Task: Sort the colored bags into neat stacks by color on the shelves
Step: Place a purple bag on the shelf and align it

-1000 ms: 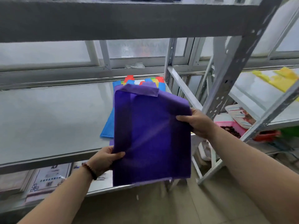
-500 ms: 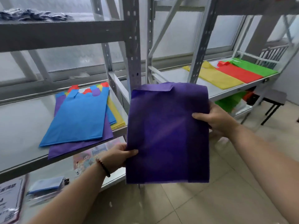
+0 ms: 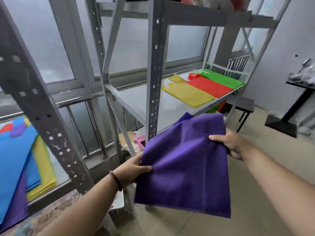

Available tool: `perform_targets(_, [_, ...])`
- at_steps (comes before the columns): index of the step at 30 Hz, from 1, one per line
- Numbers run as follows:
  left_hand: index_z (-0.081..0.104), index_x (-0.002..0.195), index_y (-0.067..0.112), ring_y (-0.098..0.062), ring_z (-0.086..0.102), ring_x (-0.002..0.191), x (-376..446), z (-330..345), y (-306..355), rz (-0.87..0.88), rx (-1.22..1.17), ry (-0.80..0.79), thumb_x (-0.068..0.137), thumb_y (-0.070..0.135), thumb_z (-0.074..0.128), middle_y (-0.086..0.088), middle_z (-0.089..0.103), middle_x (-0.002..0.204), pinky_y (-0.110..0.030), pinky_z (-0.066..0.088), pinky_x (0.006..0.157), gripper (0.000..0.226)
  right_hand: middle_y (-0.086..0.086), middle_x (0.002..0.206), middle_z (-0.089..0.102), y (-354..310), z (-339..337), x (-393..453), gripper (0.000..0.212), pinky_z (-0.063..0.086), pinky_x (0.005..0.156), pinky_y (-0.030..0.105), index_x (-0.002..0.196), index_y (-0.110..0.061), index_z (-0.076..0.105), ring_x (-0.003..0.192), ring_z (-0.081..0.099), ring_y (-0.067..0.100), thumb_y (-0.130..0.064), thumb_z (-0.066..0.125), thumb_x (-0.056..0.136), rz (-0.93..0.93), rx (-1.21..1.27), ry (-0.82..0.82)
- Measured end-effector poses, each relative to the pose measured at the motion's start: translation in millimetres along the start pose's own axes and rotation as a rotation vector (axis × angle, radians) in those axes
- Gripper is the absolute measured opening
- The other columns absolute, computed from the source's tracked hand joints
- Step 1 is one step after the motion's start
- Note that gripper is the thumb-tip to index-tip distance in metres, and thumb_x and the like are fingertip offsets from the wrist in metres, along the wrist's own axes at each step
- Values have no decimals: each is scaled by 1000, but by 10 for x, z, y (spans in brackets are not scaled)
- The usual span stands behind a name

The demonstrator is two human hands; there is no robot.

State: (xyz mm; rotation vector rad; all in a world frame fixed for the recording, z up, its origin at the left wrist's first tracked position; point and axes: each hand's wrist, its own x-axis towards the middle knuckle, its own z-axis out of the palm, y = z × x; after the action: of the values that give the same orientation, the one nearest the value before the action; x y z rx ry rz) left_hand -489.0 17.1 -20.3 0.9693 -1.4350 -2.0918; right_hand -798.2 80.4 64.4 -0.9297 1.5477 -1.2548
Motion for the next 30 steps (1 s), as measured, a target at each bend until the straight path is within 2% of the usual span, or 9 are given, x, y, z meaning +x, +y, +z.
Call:
perform_targets(4, [54,120,17,-14,64,99,728,20,319,37,-8,-27,61,8,73,-1,67,114,-36,48,97,62,7,92,66,-252,-282,745,29,58,62,24,103,-13,58,71,66,17,9,53,85,22,17,-9])
perform_targets(9, [58,112,13,-18,66,90,1417,55,591,14,11,57,64,3,63,-7,68,105,-34,52,91,49,-1,68,73,-380,-502,1610,18,57,58,24,94,-10,63,57,68,9,3,58,83,46,-21,-11])
perform_targets(12, [56,120,9,-27,65,103,1716,123,631,-1,110,201,61,10,67,-12,67,114,-45,48,100,60,4,76,70,-394,-590,2123,18,56,58,25,89,-13,63,58,68,11,2,54,87,72,-31,-63])
perform_targets(14, [55,123,9,-27,65,106,1926,183,675,15,186,322,61,13,65,-12,67,114,-45,49,98,63,6,83,67,-454,-610,2502,18,55,62,27,94,-13,62,63,66,15,1,54,87,66,-42,-124])
perform_targets(19, [51,124,19,-12,64,98,2471,418,884,205,159,653,59,9,52,-3,66,114,-26,49,97,66,5,81,70,-778,-475,3564,22,58,60,26,99,-15,60,65,67,17,2,49,88,19,-51,-396])
perform_targets(23, [34,142,27,-7,52,119,2837,453,1379,365,236,1001,72,5,53,9,54,130,-14,33,105,76,-1,68,72,-1250,-262,4240,27,58,57,27,91,-17,63,58,69,13,5,46,89,-37,121,-585])
perform_targets(26, [23,146,33,9,38,124,2931,413,1815,508,383,1182,81,2,50,27,40,136,6,22,98,78,0,67,73,-1539,-165,4618,35,60,56,29,79,-18,73,57,69,13,0,46,91,-36,245,-681])
perform_targets(28, [24,145,34,9,40,124,2987,319,1902,542,381,1214,78,0,48,29,41,134,0,24,103,79,2,69,74,-1572,-87,4832,32,60,58,29,82,-15,74,58,70,14,-3,46,91,-11,251,-751])
perform_targets(30, [47,132,25,2,56,108,3080,217,1842,404,287,1210,76,-3,51,18,59,120,-11,40,99,63,3,68,73,-1450,17,5023,23,59,56,29,91,-12,66,55,69,15,0,47,90,8,153,-769])
